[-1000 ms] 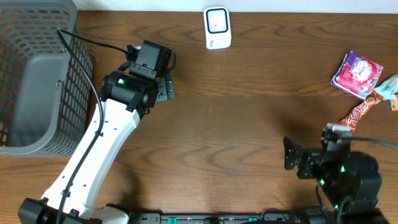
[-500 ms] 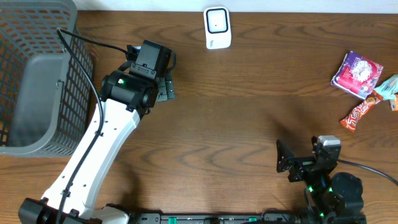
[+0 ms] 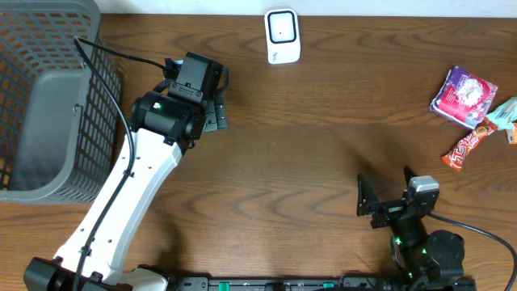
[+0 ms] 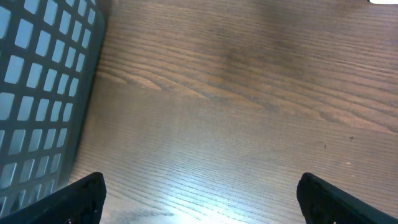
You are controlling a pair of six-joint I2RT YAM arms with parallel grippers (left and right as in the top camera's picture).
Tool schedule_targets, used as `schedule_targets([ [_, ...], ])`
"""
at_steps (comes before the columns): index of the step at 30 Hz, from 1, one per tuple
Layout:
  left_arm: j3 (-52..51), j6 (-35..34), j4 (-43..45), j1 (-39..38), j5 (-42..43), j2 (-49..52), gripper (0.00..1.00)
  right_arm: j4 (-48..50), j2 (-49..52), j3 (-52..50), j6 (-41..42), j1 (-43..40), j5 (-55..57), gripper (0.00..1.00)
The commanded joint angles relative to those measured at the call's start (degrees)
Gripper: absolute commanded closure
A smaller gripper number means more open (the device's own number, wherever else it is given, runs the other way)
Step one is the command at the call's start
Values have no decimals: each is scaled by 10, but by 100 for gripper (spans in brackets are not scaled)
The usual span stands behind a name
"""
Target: Scan the item barcode
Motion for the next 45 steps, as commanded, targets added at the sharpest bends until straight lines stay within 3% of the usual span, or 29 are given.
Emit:
schedule_targets([
  [1, 7, -1, -2, 2, -2, 0, 2, 8, -10, -13, -41, -4, -20, 1],
  [7, 7, -1, -2, 2, -2, 0, 2, 56, -10, -42, -41, -4, -20, 1],
  [15, 7, -1, -2, 2, -2, 0, 2, 190, -10, -117, -41, -4, -20, 1],
  [39, 7, -1, -2, 2, -2, 0, 2, 156, -10, -117, -66, -17, 32, 1],
  [45, 7, -1, -2, 2, -2, 0, 2, 155, -10, -117, -122, -17, 35, 1],
])
